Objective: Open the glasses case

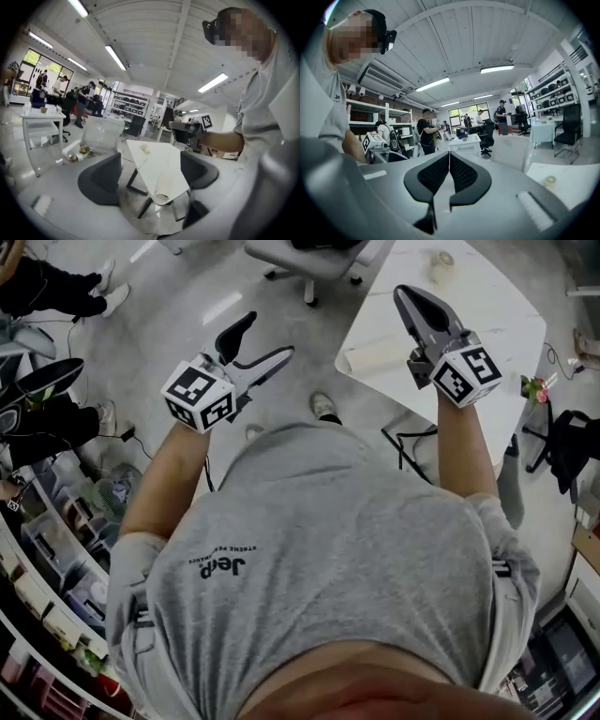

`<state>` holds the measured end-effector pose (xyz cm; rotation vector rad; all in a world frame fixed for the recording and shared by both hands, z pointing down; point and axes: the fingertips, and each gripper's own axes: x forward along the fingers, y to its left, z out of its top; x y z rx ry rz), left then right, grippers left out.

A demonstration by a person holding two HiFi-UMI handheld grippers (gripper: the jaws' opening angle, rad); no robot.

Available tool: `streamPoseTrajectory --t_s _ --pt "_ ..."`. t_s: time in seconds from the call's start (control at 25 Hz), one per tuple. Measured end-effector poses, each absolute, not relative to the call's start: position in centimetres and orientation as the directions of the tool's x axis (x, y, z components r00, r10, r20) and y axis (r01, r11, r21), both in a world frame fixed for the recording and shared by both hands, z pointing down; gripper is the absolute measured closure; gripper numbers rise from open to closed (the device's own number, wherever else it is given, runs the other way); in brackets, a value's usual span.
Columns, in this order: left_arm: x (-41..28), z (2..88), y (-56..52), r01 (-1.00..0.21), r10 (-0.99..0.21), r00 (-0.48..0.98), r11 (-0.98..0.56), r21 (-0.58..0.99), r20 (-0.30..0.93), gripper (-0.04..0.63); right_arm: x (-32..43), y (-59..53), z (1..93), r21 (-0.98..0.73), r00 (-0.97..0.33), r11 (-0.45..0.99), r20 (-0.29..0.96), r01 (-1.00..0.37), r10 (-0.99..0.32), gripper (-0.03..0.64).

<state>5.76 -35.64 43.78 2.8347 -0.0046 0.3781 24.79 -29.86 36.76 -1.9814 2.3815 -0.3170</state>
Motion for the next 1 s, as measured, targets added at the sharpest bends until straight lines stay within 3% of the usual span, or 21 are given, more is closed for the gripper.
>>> streamPoseTrajectory --t_s 0.32,1.0 --pt "15.3 54.4 -28.4 0.121 0.249 0.885 -0.939 0.322 0.394 0.173 31.0 -23.6 41.8 -0.225 -0.108 0.073 0.148 -0.972 -0.983 0.611" --pt "20.0 66.6 -21.1 0.267 0.347 0.701 -0.938 0.221 0.624 0.196 34.7 -19.7 46.0 -0.269 -0.052 -0.001 0.190 -0.963 -0.980 0.611"
